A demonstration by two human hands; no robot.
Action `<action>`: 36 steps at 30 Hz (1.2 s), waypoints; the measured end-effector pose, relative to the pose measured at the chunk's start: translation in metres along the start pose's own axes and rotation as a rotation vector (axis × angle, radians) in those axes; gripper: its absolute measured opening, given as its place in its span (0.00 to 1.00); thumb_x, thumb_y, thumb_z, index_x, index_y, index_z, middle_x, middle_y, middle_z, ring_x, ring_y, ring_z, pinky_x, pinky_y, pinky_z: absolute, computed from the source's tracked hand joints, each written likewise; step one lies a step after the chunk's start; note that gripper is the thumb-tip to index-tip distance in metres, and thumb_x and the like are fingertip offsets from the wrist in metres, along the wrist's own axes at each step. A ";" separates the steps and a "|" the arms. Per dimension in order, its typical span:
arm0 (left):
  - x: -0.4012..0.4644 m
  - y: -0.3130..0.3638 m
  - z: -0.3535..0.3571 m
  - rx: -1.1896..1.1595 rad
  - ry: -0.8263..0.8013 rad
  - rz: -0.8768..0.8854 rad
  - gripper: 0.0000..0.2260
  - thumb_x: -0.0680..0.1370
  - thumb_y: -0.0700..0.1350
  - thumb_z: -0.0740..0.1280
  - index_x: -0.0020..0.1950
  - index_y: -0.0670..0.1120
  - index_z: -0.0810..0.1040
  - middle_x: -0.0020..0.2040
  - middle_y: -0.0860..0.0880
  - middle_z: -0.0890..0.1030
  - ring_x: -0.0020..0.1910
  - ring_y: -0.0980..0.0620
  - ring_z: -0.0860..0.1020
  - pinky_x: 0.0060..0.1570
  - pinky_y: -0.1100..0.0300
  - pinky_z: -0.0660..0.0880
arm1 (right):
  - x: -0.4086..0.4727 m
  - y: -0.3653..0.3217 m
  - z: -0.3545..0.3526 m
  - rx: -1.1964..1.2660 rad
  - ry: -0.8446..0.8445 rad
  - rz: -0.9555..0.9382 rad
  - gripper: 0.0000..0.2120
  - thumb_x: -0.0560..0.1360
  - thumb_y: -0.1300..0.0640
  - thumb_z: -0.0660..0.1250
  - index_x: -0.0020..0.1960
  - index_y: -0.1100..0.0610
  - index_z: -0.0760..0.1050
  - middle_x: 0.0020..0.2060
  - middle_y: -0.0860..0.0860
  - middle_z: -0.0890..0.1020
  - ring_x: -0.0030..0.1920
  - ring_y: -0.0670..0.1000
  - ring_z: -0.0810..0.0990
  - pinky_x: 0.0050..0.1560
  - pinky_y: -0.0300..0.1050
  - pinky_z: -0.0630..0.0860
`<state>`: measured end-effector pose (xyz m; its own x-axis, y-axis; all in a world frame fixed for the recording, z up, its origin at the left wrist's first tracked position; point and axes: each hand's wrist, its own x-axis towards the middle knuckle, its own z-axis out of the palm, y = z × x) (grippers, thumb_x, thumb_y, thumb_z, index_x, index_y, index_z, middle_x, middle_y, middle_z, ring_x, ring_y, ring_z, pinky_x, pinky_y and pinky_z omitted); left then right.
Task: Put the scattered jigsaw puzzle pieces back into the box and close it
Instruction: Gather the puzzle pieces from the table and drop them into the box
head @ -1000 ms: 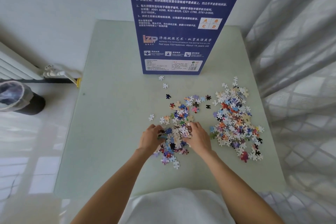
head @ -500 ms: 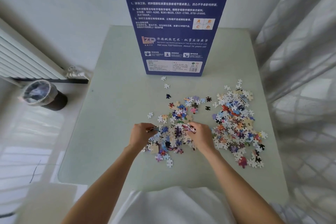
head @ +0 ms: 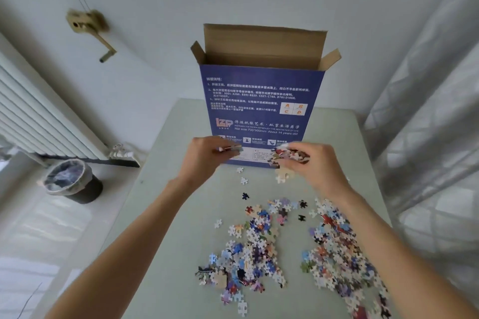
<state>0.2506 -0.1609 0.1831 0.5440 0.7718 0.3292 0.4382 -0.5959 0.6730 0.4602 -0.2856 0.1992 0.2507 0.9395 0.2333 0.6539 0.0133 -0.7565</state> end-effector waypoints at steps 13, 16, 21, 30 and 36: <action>0.199 0.030 -0.041 0.312 -0.046 0.139 0.07 0.74 0.45 0.70 0.48 0.43 0.82 0.40 0.46 0.82 0.38 0.49 0.76 0.39 0.59 0.70 | 0.181 -0.057 -0.071 -0.048 0.328 -0.216 0.18 0.69 0.55 0.74 0.55 0.62 0.79 0.45 0.45 0.78 0.46 0.43 0.76 0.46 0.31 0.71; 0.199 0.018 -0.038 0.292 -0.063 0.119 0.09 0.75 0.48 0.69 0.53 0.46 0.82 0.47 0.49 0.84 0.43 0.52 0.79 0.45 0.61 0.73 | 0.199 -0.054 -0.064 -0.134 0.312 -0.318 0.16 0.70 0.57 0.73 0.55 0.62 0.80 0.48 0.49 0.82 0.48 0.47 0.79 0.51 0.38 0.73; 0.184 0.015 -0.042 0.282 -0.090 0.146 0.09 0.74 0.54 0.68 0.52 0.54 0.81 0.41 0.59 0.82 0.42 0.60 0.79 0.45 0.59 0.77 | 0.215 -0.045 -0.054 -0.523 0.129 -0.731 0.09 0.70 0.62 0.70 0.51 0.60 0.81 0.43 0.53 0.84 0.41 0.54 0.82 0.40 0.45 0.79; 0.172 0.014 -0.045 0.274 -0.011 0.201 0.03 0.73 0.47 0.71 0.44 0.54 0.84 0.39 0.56 0.82 0.38 0.59 0.78 0.39 0.60 0.76 | 0.214 -0.042 -0.039 -0.768 -0.053 -0.550 0.18 0.74 0.55 0.69 0.63 0.55 0.73 0.49 0.53 0.83 0.47 0.56 0.81 0.45 0.47 0.74; 0.171 0.015 -0.045 0.294 -0.007 0.218 0.03 0.73 0.48 0.71 0.44 0.54 0.84 0.39 0.56 0.82 0.38 0.60 0.78 0.38 0.62 0.76 | 0.214 -0.045 -0.036 -0.695 -0.100 -0.399 0.12 0.74 0.49 0.67 0.56 0.52 0.76 0.43 0.51 0.82 0.39 0.50 0.76 0.41 0.43 0.68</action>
<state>0.3176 -0.0281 0.2796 0.6518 0.6189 0.4383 0.4977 -0.7852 0.3686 0.5107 -0.0971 0.3054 -0.1389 0.9355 0.3249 0.9833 0.1692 -0.0667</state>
